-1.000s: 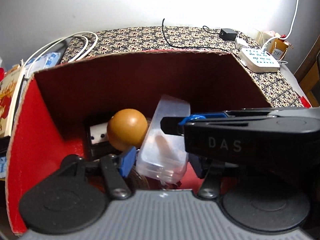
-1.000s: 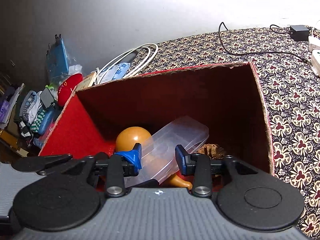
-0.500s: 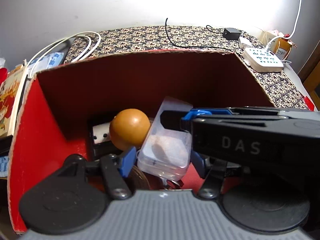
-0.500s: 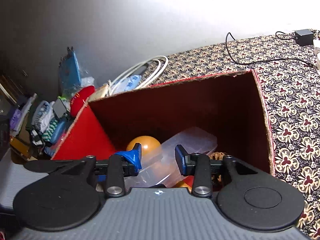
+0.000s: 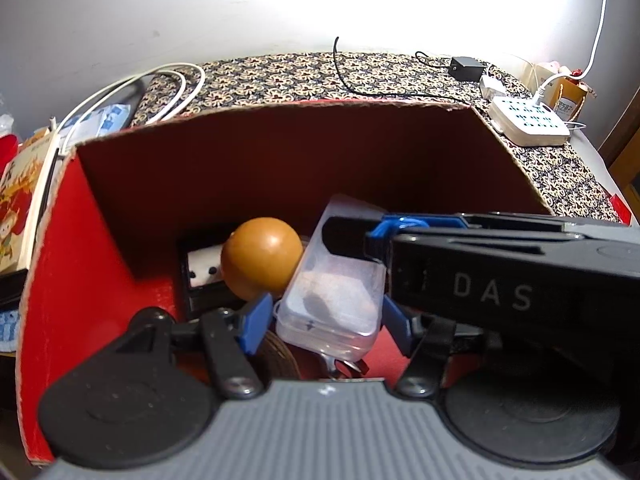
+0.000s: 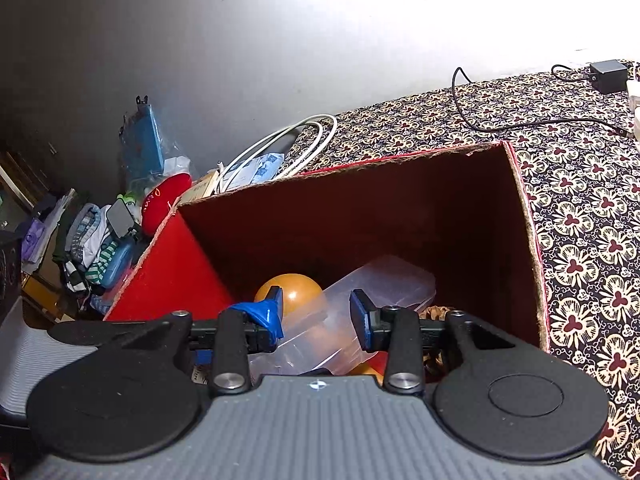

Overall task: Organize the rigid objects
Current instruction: 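Lower the clear case beside the orange gourd and open both grippers, then move both grippers out of the box toward the white lotion tube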

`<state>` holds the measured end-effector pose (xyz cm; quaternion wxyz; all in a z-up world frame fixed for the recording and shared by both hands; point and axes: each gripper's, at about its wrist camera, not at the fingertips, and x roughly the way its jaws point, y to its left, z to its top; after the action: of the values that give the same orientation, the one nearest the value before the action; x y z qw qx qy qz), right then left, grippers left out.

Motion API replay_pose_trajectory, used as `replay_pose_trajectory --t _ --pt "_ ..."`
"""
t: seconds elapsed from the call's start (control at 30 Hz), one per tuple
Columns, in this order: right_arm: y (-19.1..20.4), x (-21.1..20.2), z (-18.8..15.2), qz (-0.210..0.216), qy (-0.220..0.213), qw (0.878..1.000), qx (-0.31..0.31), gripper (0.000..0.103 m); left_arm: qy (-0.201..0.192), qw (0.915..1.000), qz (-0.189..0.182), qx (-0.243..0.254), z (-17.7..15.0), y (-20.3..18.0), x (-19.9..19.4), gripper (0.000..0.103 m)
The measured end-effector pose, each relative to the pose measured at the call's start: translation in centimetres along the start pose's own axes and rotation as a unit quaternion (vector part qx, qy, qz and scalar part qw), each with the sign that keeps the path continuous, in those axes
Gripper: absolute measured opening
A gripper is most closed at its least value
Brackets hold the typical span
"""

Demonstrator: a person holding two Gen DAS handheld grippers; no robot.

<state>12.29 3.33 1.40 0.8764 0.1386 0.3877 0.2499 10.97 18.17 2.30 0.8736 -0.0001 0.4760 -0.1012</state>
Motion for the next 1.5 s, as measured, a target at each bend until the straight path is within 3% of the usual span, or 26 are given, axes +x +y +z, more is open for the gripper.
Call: replay_pose_trajectory --t 1.03,1.33,1.5 --pt "0.3 0.0 0.0 -0.039 0.003 0.999 -0.005 0.017 -0.007 0.9989 0.045 0.014 -0.3 -1.0 -0.1 0.073" --pt "1.2 -0.8 -0.2 -0.101 -0.026 0.994 -0.027 0.018 -0.012 0.9977 0.066 -0.006 -0.2 -0.9 -0.5 0.079" --pt "1.3 -2.3 -0.5 -0.107 -0.036 0.993 -0.034 0.019 -0.025 0.9961 0.084 -0.014 -0.7 -1.1 -1.9 0.078"
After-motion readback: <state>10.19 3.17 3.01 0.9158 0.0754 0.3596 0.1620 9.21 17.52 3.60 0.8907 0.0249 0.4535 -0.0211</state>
